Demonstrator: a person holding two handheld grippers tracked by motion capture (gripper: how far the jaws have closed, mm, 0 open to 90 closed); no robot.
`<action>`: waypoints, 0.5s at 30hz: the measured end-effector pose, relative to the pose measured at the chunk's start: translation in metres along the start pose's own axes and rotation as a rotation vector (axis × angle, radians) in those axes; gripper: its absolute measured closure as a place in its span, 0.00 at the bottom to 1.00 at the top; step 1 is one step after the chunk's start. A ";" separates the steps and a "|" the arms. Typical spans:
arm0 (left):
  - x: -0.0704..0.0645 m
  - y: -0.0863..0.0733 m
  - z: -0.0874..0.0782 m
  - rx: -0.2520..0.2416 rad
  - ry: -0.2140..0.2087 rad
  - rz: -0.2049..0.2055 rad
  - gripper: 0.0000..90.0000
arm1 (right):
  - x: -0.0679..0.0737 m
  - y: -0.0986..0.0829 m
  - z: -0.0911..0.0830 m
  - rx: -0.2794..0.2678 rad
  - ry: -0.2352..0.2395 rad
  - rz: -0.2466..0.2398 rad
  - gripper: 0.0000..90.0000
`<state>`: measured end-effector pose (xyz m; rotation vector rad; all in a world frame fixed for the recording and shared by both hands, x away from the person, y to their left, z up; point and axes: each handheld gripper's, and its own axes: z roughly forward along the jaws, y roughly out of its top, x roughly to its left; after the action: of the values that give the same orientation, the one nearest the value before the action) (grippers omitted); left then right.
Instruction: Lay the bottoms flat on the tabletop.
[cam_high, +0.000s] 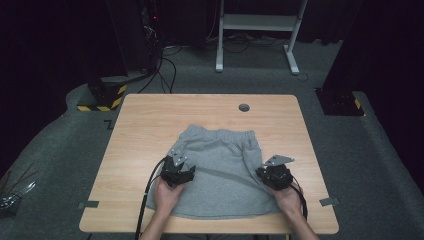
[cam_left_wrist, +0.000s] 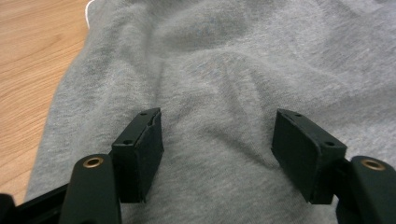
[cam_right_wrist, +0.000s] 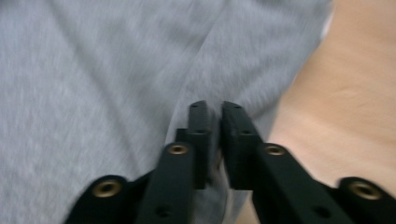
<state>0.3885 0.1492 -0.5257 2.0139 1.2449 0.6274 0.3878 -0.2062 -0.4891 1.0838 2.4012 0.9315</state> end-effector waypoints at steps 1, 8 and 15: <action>0.000 0.000 0.000 0.000 0.000 0.000 0.37 | -0.005 0.004 -0.003 -0.019 -0.015 0.018 0.84; 0.000 0.000 0.000 0.000 0.000 0.000 0.37 | -0.043 0.036 0.012 -0.032 -0.079 0.157 0.71; 0.000 0.000 0.000 0.001 -0.001 0.000 0.37 | -0.054 0.038 0.059 0.065 -0.048 0.248 0.75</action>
<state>0.3885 0.1493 -0.5256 2.0152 1.2448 0.6252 0.4753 -0.2032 -0.5035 1.4360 2.3085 0.8973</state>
